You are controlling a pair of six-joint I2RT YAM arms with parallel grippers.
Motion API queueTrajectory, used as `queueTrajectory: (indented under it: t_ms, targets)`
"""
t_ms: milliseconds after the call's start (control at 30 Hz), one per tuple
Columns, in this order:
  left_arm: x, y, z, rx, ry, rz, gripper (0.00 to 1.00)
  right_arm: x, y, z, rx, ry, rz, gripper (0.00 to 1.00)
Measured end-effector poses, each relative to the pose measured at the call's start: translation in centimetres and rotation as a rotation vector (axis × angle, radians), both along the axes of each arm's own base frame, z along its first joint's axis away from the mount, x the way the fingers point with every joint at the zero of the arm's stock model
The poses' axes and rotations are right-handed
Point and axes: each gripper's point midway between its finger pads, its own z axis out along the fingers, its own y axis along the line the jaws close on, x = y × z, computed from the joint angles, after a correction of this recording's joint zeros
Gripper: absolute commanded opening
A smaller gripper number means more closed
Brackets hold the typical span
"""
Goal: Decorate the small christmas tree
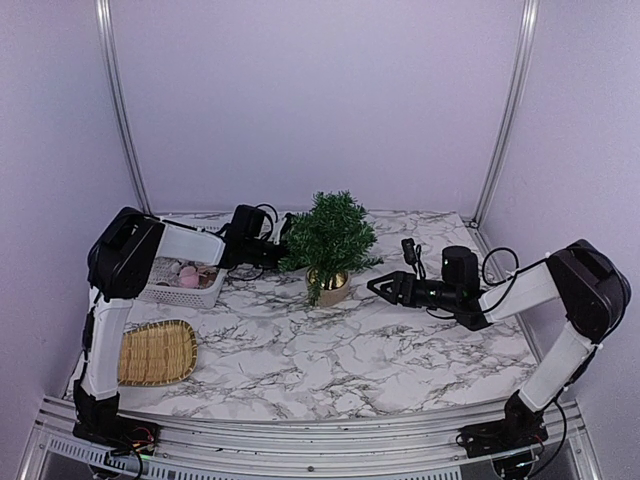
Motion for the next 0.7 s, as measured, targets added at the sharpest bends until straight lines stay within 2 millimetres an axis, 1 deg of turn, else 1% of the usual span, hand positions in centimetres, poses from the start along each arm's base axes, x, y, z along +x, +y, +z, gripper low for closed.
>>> queueTrajectory:
  t_ms: [100, 200, 300, 367, 567, 633, 700]
  targets:
    - [-0.3, 0.6, -0.3, 0.005, 0.01, 0.006, 0.5, 0.0, 0.0, 0.0, 0.0, 0.0, 0.0, 0.78]
    - [-0.7, 1.7, -0.4, 0.016, 0.02, 0.023, 0.51, 0.0, 0.0, 0.0, 0.0, 0.0, 0.0, 0.78]
    - [-1.2, 3.4, 0.5, 0.029, 0.014, 0.057, 0.51, 0.0, 0.0, 0.0, 0.0, 0.0, 0.0, 0.78]
    - [-1.4, 4.7, 1.7, 0.032, -0.002, 0.087, 0.52, 0.0, 0.0, 0.0, 0.0, 0.0, 0.0, 0.78]
    - [-1.6, 9.1, 6.6, 0.014, -0.08, 0.186, 0.54, 0.0, 0.0, 0.1, 0.0, 0.0, 0.0, 0.78]
    - [-1.8, 11.1, 7.7, 0.013, -0.093, 0.23, 0.56, -0.1, 0.0, 0.2, -0.001, 0.0, 0.0, 0.78]
    - [-1.9, 13.7, 8.8, 0.015, -0.107, 0.29, 0.59, -0.1, -0.1, 0.6, 0.001, -0.005, 0.0, 0.78]
